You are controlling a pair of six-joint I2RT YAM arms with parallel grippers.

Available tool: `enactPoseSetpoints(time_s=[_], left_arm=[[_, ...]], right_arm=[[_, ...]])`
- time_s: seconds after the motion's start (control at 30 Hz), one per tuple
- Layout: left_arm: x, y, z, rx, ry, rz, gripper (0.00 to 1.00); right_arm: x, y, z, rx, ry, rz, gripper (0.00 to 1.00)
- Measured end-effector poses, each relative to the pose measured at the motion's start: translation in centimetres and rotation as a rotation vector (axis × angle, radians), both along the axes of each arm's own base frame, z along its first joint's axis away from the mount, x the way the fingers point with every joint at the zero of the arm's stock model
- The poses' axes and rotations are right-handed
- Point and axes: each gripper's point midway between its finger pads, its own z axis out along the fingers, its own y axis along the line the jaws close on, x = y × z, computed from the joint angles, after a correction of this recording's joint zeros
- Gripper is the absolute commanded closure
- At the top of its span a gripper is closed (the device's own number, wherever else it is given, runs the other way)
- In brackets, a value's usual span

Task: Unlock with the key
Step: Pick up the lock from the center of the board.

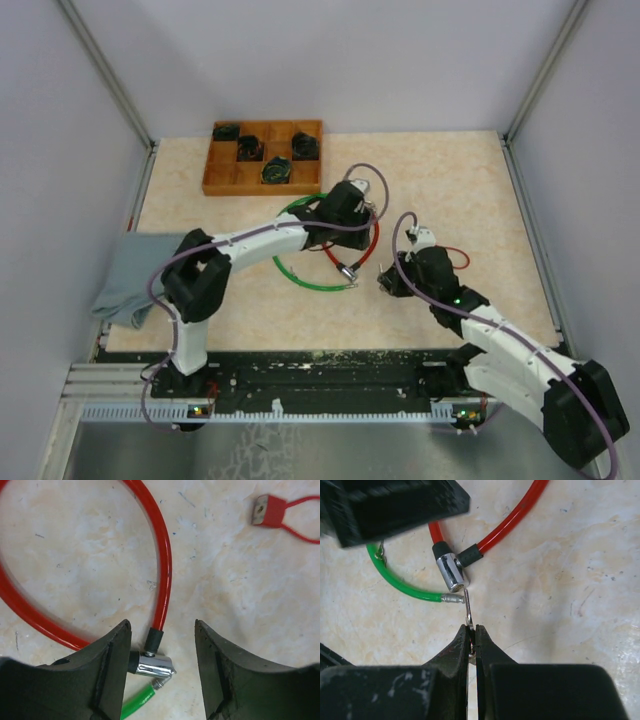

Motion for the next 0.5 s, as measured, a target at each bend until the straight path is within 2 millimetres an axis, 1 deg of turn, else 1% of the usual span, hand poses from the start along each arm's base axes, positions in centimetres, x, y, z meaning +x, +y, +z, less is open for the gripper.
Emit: enactPoseSetpoints(time_s=[0.13,0.27,0.4,0.5], left_arm=[[-0.3,-1.0,-3.0,0.194,-0.037,-0.069,0.43],[-1.1,-0.8,-5.7,0.343,-0.036,-0.130,0.47],[-1.9,0.4,-7.1,0.436,-0.021,-0.175,0.48],[-2.2,0.7,-7.5,0.467,-0.018,-0.200,0.48]], right_arm=[[0.1,-0.7,0.7,-0.006,-0.030,-0.032,1.00],[0.0,-1.1,0.9,-0.013,-0.035,-0.045,1.00],[-0.3,-1.5,0.6,-0.020,-0.034,-0.058,1.00],[-0.5,-1.7,0.4,-0.024,-0.030,-0.061,1.00]])
